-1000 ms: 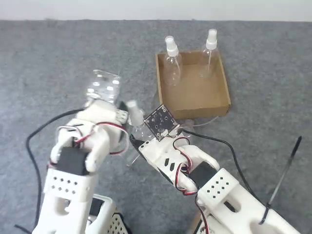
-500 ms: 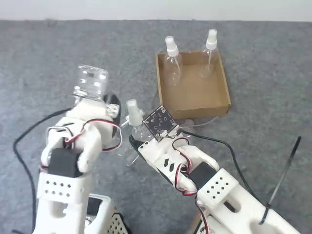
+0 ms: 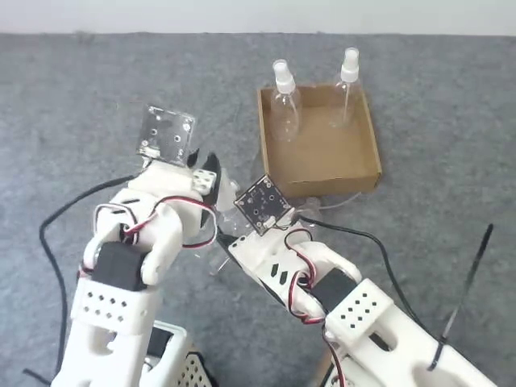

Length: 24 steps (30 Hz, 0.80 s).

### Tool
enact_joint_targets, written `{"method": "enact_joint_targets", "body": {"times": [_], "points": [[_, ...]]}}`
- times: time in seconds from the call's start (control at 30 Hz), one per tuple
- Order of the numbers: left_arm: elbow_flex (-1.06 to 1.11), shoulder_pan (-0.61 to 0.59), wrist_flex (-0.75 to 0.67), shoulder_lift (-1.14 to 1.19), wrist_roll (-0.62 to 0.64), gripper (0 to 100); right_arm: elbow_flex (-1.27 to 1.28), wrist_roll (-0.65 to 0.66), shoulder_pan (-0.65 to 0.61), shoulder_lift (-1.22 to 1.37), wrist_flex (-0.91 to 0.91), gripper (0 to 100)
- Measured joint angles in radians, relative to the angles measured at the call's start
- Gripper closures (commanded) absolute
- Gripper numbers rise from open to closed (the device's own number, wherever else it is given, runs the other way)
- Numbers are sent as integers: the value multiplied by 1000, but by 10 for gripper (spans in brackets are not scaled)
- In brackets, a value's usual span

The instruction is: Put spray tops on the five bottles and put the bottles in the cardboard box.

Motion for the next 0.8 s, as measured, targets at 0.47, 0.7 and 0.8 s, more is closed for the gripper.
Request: {"method": "enact_joint_targets", "body": {"times": [0.47,0.7,0.8], "points": [[44,2,71,-160,-12,930,15,-2,2,-6,0,993],[163,-57,71,-405,3,930,15,-2,2,-6,0,993],[256,-66,43,-505,3,904,15,11,15,-6,0,993]]}}
